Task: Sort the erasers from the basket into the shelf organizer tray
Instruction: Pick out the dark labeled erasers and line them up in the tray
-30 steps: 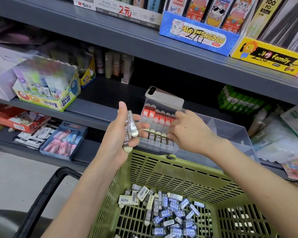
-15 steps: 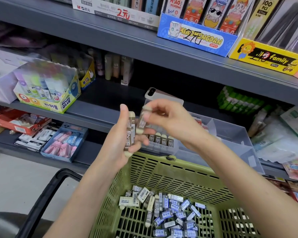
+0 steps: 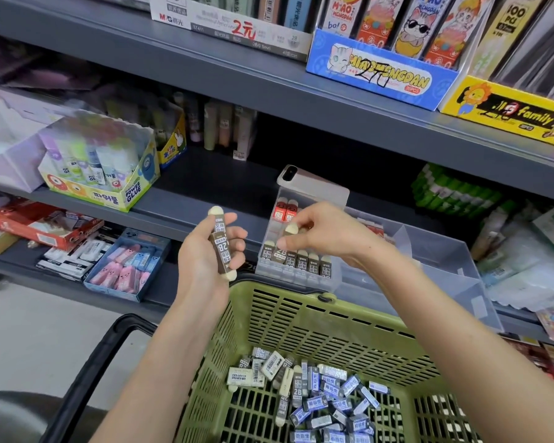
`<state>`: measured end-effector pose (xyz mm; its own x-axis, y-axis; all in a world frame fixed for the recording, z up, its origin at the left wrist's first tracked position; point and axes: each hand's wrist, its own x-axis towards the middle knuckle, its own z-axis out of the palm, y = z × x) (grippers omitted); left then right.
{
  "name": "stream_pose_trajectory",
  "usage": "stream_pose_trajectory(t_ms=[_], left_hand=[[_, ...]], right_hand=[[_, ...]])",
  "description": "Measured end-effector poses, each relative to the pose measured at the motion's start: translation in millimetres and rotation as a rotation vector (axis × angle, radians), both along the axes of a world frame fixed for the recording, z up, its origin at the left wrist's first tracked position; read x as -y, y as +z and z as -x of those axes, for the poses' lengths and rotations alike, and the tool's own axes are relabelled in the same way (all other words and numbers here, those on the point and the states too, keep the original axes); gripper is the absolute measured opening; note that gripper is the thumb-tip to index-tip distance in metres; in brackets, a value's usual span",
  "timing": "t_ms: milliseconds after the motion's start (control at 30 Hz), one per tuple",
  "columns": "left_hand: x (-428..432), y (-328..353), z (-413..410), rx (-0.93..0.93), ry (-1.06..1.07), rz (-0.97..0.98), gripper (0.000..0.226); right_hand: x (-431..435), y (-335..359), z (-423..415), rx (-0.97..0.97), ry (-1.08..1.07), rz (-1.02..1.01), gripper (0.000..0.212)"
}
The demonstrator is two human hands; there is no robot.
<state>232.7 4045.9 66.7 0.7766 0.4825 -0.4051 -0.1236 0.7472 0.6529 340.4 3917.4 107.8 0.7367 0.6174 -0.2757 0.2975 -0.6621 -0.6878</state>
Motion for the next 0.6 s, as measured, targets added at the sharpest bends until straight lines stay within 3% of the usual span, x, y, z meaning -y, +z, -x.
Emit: stream_pose_trajectory(t_ms=[233, 500, 600], left_hand=[[0.7, -0.7, 1.2, 0.04, -0.017, -0.125, 0.016], [2.4, -1.1, 0.0, 0.014, 0.003, -0.179, 0.022], [3.7, -0.7, 0.0, 0.016, -0.017, -0.208, 0.023]], right_hand=[[-12.4, -12.9, 3.2, -0.277, -0.054, -0.05, 0.022], [-12.4, -32.4, 17.6, -0.158, -0.203, -0.209, 0.003], [-16.3, -38.0, 21.5, -0.056, -0.227, -0.185, 0.008]])
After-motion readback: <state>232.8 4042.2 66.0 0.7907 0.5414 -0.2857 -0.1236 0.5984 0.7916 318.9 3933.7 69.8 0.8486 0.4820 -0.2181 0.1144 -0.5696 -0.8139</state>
